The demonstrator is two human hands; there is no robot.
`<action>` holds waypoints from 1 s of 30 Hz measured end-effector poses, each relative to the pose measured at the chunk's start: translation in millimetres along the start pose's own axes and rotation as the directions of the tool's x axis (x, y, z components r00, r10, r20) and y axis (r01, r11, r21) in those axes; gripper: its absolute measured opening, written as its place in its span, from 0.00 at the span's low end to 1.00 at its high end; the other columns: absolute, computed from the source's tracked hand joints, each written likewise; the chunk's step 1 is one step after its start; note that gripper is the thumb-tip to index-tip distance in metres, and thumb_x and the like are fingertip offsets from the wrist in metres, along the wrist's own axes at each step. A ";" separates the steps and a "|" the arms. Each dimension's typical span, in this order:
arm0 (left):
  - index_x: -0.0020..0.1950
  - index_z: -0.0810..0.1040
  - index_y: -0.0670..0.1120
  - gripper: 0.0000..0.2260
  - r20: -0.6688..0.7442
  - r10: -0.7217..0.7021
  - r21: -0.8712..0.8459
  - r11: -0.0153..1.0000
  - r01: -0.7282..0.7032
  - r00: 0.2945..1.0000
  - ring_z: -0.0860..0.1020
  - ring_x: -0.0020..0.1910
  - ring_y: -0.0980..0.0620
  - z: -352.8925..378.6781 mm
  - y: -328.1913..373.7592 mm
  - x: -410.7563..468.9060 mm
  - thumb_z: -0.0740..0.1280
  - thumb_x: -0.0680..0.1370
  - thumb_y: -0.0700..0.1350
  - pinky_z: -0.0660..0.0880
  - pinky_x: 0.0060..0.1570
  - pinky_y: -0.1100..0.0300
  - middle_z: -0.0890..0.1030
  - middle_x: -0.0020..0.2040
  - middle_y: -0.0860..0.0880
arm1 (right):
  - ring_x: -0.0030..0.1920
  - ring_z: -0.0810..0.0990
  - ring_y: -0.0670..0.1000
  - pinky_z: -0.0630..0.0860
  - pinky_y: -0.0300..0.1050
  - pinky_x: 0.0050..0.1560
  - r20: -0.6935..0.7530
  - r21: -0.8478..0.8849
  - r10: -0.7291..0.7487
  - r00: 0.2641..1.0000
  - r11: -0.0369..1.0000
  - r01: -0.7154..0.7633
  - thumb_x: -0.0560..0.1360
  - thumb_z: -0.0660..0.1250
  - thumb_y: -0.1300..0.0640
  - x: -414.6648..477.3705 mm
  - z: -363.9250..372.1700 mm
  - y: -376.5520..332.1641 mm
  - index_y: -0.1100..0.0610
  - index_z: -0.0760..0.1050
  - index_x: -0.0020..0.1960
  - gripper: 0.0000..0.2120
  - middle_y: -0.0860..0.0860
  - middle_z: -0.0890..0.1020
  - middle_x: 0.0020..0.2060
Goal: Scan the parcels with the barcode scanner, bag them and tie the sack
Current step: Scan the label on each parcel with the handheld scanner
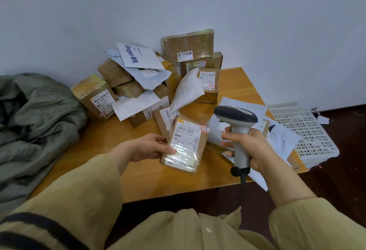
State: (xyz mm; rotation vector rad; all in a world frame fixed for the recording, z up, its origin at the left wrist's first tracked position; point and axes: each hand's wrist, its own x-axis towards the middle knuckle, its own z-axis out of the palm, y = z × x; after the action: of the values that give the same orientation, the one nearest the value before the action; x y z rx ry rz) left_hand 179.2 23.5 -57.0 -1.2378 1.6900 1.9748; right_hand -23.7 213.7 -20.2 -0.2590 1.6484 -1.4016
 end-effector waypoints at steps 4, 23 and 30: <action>0.63 0.73 0.49 0.27 0.136 -0.167 0.161 0.976 0.144 0.977 0.77 0.61 0.47 9.2 -19.5 18.4 0.77 0.66 0.47 0.71 0.65 0.45 0.81 0.60 0.48 | 0.40 0.82 0.57 0.79 0.46 0.31 0.020 -0.021 0.092 0.996 0.996 -0.092 0.70 0.74 0.64 5.7 -12.5 24.6 0.61 0.77 0.51 0.11 0.60 0.82 0.42; 0.70 0.70 0.47 0.22 -0.474 0.385 0.711 0.698 0.086 0.792 0.69 0.68 0.48 25.7 -13.1 76.3 0.66 0.76 0.42 0.67 0.65 0.55 0.72 0.69 0.48 | 0.42 0.83 0.54 0.82 0.47 0.37 0.086 -0.158 0.092 0.992 0.984 -0.077 0.70 0.73 0.64 6.9 9.4 64.3 0.56 0.77 0.49 0.09 0.55 0.83 0.42; 0.78 0.44 0.53 0.39 0.021 0.230 0.983 0.173 -0.062 0.973 0.43 0.77 0.46 -9.3 -12.9 108.6 0.67 0.76 0.50 0.53 0.74 0.48 0.42 0.78 0.50 | 0.45 0.83 0.56 0.80 0.56 0.49 0.039 -0.337 0.072 0.997 0.940 -0.055 0.69 0.75 0.60 0.2 42.0 77.2 0.56 0.79 0.50 0.11 0.55 0.84 0.43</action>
State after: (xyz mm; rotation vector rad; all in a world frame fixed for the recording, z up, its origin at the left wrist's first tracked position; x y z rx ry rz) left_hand 126.6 -15.7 -144.9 -0.6239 2.4981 0.3600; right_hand 37.2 210.9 -83.6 -0.4299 1.8327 -1.0508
